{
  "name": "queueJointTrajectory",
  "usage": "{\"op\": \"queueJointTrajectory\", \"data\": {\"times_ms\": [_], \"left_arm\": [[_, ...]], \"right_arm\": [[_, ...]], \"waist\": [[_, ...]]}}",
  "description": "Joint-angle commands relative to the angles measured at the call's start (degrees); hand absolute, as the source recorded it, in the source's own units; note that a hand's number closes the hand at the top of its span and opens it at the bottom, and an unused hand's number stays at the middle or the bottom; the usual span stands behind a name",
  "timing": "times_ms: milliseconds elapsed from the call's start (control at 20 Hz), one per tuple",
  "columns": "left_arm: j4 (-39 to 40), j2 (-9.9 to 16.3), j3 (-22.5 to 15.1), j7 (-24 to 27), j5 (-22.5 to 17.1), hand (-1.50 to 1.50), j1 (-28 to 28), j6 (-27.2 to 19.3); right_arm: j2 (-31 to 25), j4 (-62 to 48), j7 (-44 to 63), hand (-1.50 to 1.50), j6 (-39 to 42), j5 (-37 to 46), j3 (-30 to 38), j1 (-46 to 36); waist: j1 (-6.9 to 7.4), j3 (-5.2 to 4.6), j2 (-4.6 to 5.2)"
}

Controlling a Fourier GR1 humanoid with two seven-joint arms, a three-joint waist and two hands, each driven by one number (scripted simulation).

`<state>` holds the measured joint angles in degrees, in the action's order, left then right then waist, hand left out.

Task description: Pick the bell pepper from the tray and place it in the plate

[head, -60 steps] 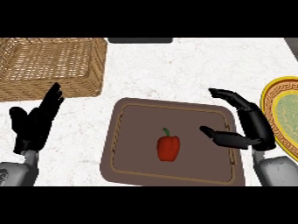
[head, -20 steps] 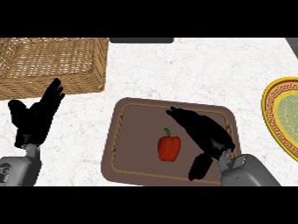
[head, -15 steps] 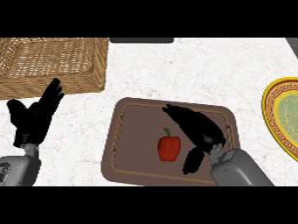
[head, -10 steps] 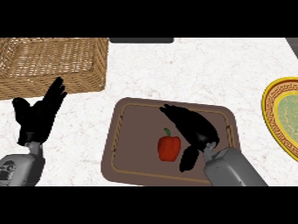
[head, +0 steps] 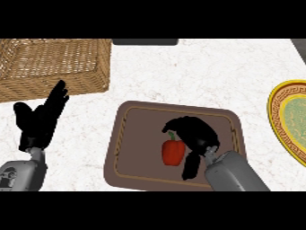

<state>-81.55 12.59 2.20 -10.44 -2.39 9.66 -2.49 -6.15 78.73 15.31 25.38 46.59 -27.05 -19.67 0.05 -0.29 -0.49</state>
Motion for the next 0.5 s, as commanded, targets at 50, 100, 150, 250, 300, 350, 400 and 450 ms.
{"op": "queueJointTrajectory", "data": {"times_ms": [50, 100, 150, 250, 300, 350, 400, 450], "left_arm": [[3.32, -0.05, 1.22, 3.0, -0.03, 0.0, -0.25, 1.14], [-0.78, 0.4, 0.55, 0.66, 0.61, 0.0, -2.1, 0.87], [-0.87, 0.02, 0.9, -0.55, 0.17, 0.0, -0.86, 0.49], [-0.86, 0.33, 1.26, -1.53, 0.02, 0.0, 0.72, 0.72], [-2.58, 1.23, 1.68, -3.0, -0.98, 0.0, 0.42, 2.18], [0.81, -0.73, 1.17, 1.87, 0.88, 0.0, 0.34, 0.24], [4.5, 0.34, 2.48, 4.25, 0.42, 0.0, 0.3, 1.69], [3.76, 0.02, 2.38, 4.06, 0.0, 0.0, 0.79, 1.93]], "right_arm": [[2.11, -3.87, -4.28, 1.5, 2.0, 0.82, -2.12, -2.18], [0.27, -1.18, -6.05, 1.5, 1.1, 0.85, -1.92, 0.95], [4.03, -1.1, -3.02, 1.5, -0.67, 2.35, -3.9, 2.01], [5.37, -5.73, -4.04, 1.5, -0.79, 2.13, -1.88, -1.41], [4.66, -2.21, -3.47, 1.5, -0.74, 2.49, -2.01, 0.88], [5.48, -7.35, -6.27, 1.5, -3.6, 2.48, -0.51, -1.22], [4.4, -0.32, -5.05, 1.5, -4.7, 3.74, -3.56, 5.17], [5.97, -4.94, 0.28, 1.5, -6.45, 1.7, -0.08, -0.29]], "waist": [[0.16, 0.28, 0.57], [0.13, 0.3, 0.46], [0.1, 0.3, 0.45], [0.25, 0.3, 0.54], [0.1, 0.3, 0.46], [0.2, 0.3, 0.59], [-0.31, 0.28, 0.51], [0.11, 0.29, 0.58]]}}
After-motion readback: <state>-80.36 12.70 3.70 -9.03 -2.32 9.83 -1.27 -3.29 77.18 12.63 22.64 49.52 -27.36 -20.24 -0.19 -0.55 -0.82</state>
